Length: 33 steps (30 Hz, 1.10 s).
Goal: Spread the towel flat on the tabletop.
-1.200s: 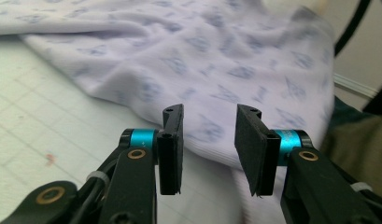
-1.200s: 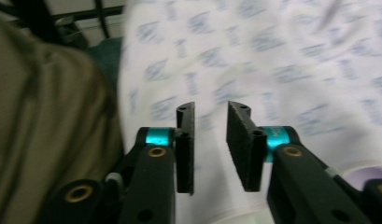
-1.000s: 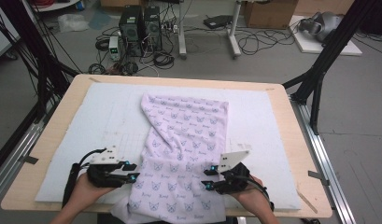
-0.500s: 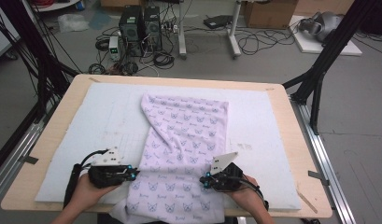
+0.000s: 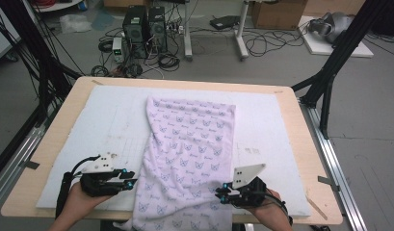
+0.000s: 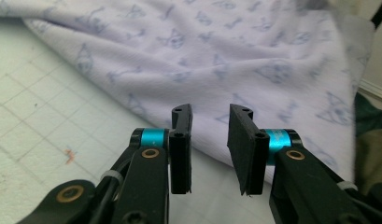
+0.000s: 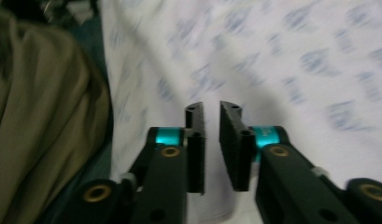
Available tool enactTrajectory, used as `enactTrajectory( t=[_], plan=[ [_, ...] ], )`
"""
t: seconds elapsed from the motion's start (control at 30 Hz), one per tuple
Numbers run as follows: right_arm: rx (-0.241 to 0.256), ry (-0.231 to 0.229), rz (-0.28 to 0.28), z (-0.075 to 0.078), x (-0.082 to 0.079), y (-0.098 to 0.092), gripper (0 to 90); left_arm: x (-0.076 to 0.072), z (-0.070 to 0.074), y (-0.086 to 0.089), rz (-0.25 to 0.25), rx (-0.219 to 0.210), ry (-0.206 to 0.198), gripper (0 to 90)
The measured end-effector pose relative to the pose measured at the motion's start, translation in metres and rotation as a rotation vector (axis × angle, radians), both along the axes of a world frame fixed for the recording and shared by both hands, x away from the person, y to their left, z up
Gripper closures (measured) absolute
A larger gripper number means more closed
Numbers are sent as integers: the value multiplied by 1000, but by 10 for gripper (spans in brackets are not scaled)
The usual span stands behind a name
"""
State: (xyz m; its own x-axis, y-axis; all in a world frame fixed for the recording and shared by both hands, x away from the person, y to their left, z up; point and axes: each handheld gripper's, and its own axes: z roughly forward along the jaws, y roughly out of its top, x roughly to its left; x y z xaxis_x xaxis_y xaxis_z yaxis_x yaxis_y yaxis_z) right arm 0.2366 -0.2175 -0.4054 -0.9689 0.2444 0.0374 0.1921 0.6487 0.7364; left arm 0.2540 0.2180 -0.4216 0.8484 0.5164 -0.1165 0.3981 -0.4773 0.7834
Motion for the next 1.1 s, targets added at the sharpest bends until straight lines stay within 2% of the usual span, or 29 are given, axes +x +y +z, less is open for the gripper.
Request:
enactTrajectory(
  t=[0.07, 0.13, 0.2, 0.27, 0.37, 0.43, 0.5, 0.53, 0.6, 0.7, 0.77, 0.83, 0.93, 1.07, 1.1],
  plan=[
    [14, -16, -34, 3, 8, 1, 704, 7, -6, -4, 6, 16, 17, 663],
    [2, -20, -52, 0, 18, 5, 660, 13, -12, -9, 16, 26, 26, 629],
    [-20, -21, -67, -8, 27, 12, 629, 19, -17, -13, 33, 51, 39, 594],
    [-43, -17, -80, -18, 35, 18, 616, 23, -21, -16, 45, 47, 51, 593],
    [-117, -3, -80, -30, 41, 26, 639, 26, -21, -17, 25, 33, 77, 758],
    [-107, 0, -74, -30, 42, 26, 717, 26, -20, -19, 9, 38, 69, 844],
    [-106, 17, -54, -30, 42, 25, 817, 26, -18, -21, 0, 34, 53, 867],
    [-110, 7, -51, -29, 42, 24, 835, 25, -16, -21, -1, 24, 47, 870],
    [-109, 13, -41, -28, 41, 22, 850, 24, -10, -24, -6, 3, 31, 874],
    [-100, 0, -63, -25, 39, 13, 851, 22, 6, -32, -9, -43, -3, 875],
    [-90, 0, -86, -23, 39, 6, 850, 25, 14, -41, -23, -55, -22, 874],
    [-87, 5, -99, -24, 38, 1, 849, 28, 17, -50, -32, -65, -25, 874],
    [-96, 4, -101, -27, 37, 1, 849, 36, 9, -68, -57, -43, -8, 873],
    [-100, 4, -100, -29, 37, 1, 846, 45, -15, -85, -75, 12, 47, 872],
    [-100, 7, -100, -29, 37, 1, 845, 46, -17, -86, -79, -5, 46, 869]
  ],
)
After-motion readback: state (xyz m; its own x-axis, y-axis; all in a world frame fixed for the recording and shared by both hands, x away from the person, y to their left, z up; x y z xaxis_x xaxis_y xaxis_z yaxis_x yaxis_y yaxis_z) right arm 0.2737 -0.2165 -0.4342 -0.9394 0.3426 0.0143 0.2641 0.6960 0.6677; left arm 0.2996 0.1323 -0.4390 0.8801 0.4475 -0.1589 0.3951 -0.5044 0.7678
